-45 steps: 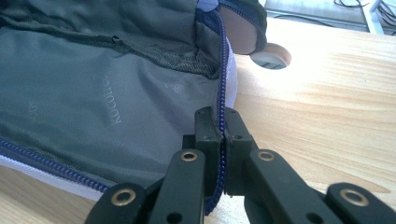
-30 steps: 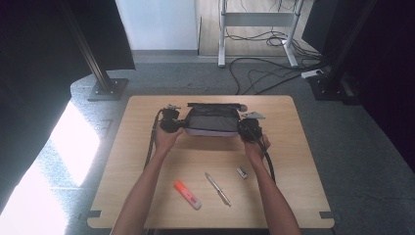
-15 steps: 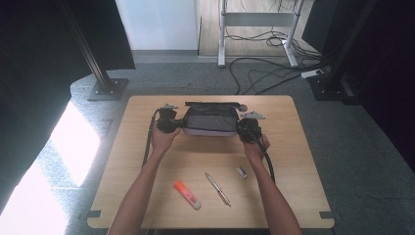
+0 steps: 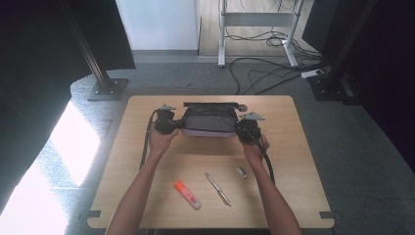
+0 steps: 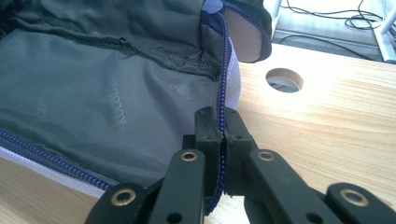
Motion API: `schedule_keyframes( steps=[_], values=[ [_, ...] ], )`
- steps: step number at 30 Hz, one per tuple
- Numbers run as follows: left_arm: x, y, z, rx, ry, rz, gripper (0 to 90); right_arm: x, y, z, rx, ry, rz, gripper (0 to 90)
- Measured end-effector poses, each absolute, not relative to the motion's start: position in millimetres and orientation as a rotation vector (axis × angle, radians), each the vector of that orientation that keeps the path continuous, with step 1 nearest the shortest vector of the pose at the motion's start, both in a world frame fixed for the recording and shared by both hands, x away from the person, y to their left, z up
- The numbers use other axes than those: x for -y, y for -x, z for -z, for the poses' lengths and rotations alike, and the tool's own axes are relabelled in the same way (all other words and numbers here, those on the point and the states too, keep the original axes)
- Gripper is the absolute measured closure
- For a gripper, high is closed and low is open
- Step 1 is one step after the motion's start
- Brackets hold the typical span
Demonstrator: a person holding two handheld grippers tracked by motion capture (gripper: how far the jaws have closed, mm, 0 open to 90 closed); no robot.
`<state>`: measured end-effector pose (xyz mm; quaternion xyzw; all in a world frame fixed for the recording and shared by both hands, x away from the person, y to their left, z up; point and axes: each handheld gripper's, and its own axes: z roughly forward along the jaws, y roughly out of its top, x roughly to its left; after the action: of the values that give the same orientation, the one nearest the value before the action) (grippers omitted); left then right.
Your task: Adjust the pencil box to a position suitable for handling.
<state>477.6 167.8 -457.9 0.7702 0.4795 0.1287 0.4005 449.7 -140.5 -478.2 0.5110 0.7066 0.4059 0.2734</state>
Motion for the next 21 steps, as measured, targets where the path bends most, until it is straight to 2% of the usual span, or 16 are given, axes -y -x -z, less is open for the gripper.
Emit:
schedule_keyframes(
  steps=[21],
  values=[
    [-180.7,-456.9,456.5,-1.195,-1.934,-0.332,87.7,131.4,-434.6,469.4,-1.918,-1.342,-1.123,86.4]
  ],
)
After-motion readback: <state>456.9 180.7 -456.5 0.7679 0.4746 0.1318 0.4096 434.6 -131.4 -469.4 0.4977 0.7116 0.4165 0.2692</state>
